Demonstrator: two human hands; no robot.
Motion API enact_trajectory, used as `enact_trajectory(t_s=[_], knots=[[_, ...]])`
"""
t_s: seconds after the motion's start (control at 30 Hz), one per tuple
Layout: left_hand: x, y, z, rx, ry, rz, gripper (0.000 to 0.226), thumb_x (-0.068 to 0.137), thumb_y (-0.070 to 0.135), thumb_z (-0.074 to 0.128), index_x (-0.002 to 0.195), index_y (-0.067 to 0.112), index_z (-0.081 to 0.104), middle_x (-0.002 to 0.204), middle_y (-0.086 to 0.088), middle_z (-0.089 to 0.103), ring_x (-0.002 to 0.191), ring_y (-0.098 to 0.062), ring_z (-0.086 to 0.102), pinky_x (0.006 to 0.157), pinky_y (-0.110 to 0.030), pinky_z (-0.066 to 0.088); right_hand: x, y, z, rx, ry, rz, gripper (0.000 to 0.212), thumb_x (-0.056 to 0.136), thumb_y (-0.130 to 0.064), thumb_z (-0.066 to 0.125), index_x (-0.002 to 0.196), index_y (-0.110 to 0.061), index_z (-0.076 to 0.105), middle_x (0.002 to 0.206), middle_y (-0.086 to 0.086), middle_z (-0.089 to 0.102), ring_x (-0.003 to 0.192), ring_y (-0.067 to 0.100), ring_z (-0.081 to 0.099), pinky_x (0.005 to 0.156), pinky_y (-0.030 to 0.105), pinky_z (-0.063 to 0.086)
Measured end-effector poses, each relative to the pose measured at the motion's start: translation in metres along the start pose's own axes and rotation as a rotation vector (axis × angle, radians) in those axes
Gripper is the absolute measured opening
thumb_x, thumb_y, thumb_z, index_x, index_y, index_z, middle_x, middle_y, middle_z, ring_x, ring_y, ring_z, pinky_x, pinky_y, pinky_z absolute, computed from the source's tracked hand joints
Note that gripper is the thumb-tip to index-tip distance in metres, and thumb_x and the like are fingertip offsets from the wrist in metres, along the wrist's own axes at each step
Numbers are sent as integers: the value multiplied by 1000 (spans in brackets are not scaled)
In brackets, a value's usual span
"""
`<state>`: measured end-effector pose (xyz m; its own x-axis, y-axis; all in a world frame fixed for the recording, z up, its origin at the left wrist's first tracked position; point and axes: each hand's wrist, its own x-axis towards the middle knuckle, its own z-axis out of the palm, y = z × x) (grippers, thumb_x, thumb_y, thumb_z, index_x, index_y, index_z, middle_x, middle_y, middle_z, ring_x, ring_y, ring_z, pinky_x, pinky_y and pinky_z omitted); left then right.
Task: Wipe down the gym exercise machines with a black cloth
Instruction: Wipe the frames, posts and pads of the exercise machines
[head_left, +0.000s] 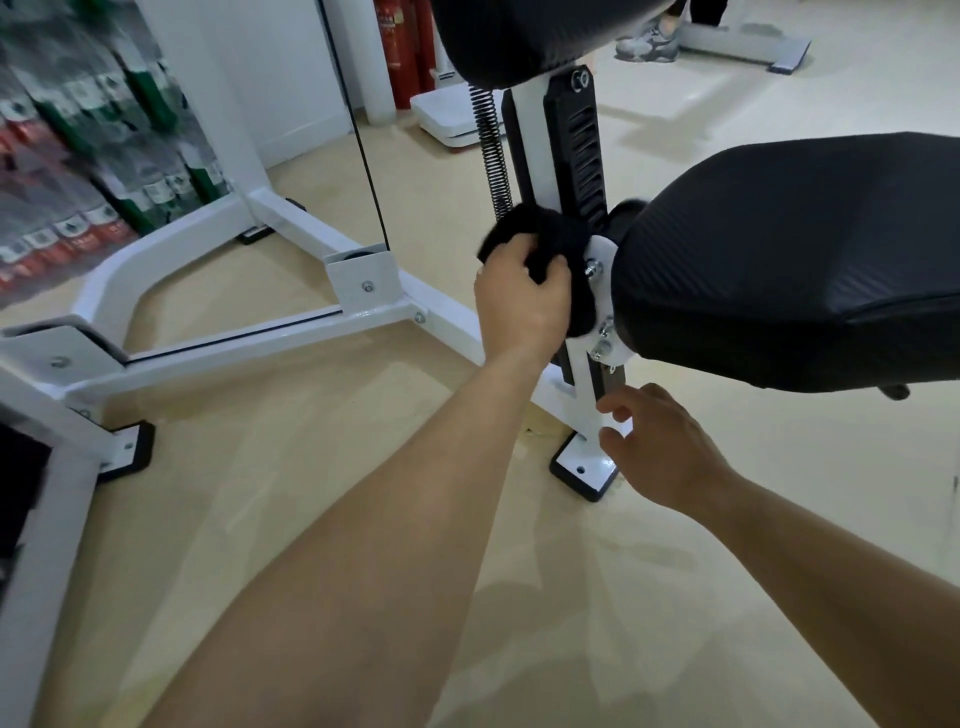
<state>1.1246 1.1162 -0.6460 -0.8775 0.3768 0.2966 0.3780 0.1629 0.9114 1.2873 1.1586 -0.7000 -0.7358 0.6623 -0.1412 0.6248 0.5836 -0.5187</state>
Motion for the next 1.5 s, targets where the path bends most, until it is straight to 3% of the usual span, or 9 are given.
enact_trajectory(t_s=[0.1,0.2,0.27,0.5,0.6,0.87,1.0,1.3,1.5], knots=[[-16,-6,5,-130,-42,-179,16,92,22,64,106,18,70,88,14,66,88,-8,62,76,-9,48,0,0,5,-31,-22,-14,31,97,-28,58,128,-28,54,127,-3,52,101,13,56,89,31,50],[-34,-24,15,-256,-127,-347,13,88,31,67,96,20,67,89,5,71,85,-21,71,76,-40,62,-1,2,8,-48,-40,-24,31,97,-27,56,128,-27,54,127,-3,51,101,15,56,85,29,47],[-47,-25,21,-287,-117,-388,11,85,35,69,86,24,65,85,3,72,82,-22,72,75,-44,62,-1,4,10,-62,-49,-22,30,97,-27,55,127,-27,55,127,-3,51,95,12,53,83,29,45],[-41,-10,28,-336,-69,-302,15,87,32,74,92,18,76,84,5,75,82,-13,69,82,-38,59,-5,19,23,-128,-139,-2,32,98,-30,51,130,-27,54,132,-3,49,94,12,57,82,29,44],[-37,-5,34,-239,-87,-207,13,91,26,69,89,16,77,82,6,73,78,-11,65,75,-29,54,-1,21,26,-125,-142,22,33,98,-30,51,131,-26,53,133,-2,48,97,13,56,83,30,45],[-39,-47,31,178,-143,142,21,97,16,54,96,9,73,96,-9,65,89,-28,58,72,-35,44,11,14,24,-115,-97,41,34,98,-29,53,131,-26,55,131,0,50,96,19,57,82,33,47],[-52,-93,14,353,-295,6,19,96,17,55,89,10,71,87,-4,63,87,-28,59,67,-30,34,10,13,36,-84,-86,77,34,97,-27,53,131,-25,55,128,2,50,102,26,59,84,35,47],[-135,-76,-45,355,-430,-287,23,95,29,59,111,19,71,107,-1,69,99,-21,63,89,-34,50,-58,12,44,86,-122,242,53,94,-23,52,145,-24,40,134,5,54,123,25,51,96,33,39],[-220,9,-126,300,-416,-500,10,89,15,60,89,22,67,82,13,64,81,-12,63,70,-20,48,-161,-16,-4,193,-192,184,50,101,-25,43,151,-25,36,137,7,51,126,26,49,100,31,36]])
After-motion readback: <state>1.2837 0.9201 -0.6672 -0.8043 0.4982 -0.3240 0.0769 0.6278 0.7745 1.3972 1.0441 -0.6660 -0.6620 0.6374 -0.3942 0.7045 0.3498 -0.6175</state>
